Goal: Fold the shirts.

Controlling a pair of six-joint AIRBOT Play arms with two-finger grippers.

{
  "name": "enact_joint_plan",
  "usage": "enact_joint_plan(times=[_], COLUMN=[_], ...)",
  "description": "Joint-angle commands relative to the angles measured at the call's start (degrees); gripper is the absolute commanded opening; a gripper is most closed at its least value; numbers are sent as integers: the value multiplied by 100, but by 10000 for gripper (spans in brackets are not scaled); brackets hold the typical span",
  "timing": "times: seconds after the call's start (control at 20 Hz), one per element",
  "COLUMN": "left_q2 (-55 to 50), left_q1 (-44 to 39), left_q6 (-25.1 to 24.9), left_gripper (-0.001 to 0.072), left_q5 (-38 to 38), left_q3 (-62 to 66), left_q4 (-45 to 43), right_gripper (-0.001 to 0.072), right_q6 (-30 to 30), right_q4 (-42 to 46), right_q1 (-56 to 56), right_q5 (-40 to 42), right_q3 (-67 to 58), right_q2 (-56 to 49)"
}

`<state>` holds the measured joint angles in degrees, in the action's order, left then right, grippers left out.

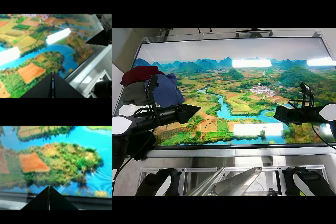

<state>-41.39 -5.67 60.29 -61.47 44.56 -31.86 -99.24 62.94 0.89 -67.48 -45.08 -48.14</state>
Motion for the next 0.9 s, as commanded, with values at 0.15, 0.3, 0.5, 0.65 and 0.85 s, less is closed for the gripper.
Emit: enact_joint_plan(times=[0.15,0.3,0.5,0.65,0.85], left_q2=[2,2,2,2,2], left_q1=[-2,-2,-2,-2,-31], left_q6=[2,2,2,2,2], left_gripper=[27,27,27,27,28], left_q5=[11,11,11,11,262], left_q3=[-26,-26,-26,-26,-26], left_q4=[7,7,7,7,13], right_gripper=[25,25,25,25,25], right_q6=[-2,-2,-2,-2,-2], right_q4=[-7,-7,-9,-9,-22], right_q1=[4,4,4,4,4], right_q5=[0,-2,-2,-2,13], right_q3=[22,22,22,22,22], right_q2=[-22,-22,-22,-22,-46])
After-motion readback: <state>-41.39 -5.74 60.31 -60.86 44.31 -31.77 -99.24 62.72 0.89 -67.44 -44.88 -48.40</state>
